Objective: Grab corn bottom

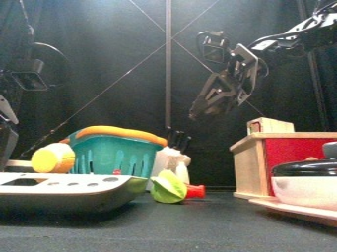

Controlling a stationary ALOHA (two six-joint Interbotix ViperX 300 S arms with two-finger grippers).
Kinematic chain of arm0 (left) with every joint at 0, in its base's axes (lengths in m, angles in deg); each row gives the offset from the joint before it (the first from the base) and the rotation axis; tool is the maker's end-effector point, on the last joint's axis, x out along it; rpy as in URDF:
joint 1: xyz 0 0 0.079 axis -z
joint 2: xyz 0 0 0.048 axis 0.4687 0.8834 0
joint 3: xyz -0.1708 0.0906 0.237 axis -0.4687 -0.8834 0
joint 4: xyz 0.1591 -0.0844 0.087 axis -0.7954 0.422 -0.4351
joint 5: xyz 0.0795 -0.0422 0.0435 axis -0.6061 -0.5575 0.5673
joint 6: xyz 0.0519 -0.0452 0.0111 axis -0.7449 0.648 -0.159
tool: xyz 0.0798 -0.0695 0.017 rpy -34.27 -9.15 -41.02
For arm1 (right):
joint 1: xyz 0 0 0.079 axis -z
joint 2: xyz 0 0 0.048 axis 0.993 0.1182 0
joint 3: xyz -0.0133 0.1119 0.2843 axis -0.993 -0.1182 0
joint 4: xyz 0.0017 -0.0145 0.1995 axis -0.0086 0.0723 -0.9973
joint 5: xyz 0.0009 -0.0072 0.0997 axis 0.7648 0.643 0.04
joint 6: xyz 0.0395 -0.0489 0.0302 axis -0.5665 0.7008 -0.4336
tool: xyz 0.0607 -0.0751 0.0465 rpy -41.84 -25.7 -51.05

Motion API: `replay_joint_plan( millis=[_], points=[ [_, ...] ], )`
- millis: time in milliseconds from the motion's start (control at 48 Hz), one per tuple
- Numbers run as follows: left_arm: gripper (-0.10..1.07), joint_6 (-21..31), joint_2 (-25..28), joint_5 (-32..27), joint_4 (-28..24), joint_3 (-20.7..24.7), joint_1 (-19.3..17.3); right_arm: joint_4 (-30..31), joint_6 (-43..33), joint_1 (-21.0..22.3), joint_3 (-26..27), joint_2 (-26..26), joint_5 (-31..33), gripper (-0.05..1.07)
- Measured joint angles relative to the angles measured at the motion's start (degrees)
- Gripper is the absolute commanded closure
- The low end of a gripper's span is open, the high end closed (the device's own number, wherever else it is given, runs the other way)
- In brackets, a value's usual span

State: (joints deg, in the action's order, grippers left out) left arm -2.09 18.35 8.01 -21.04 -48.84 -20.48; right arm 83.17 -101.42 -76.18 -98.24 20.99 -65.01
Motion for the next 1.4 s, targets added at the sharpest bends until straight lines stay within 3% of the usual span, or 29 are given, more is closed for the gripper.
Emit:
replay_joint_plan(
  millis=[208,396,625,917,1083,1396],
  points=[
    [0.08,-0.2,-0.5,1.7,-0.2,2.3,0.4,0.1,0.0,0.0,0.0,0.1,0.0,0.37],
    [0.04,-0.1,0.6,7.3,-0.7,4.9,2.0,0.1,0.1,0.0,0.0,0.1,0.0,0.37],
    [-0.03,-0.2,6.2,13.0,-0.8,8.3,5.1,0.0,0.1,-0.1,0.0,0.3,0.0,0.37],
    [-0.03,-0.3,15.1,14.2,-3.4,14.5,7.2,0.1,0.1,-0.2,-0.1,0.4,0.0,0.37],
    [-0.03,-0.3,18.6,14.9,-6.1,15.1,7.2,0.2,0.1,-0.2,0.0,0.4,0.0,0.37],
    [-0.02,-0.3,23.3,15.1,-6.4,15.6,7.3,0.4,0.0,-0.2,0.0,0.4,0.0,0.37]
  ],
)
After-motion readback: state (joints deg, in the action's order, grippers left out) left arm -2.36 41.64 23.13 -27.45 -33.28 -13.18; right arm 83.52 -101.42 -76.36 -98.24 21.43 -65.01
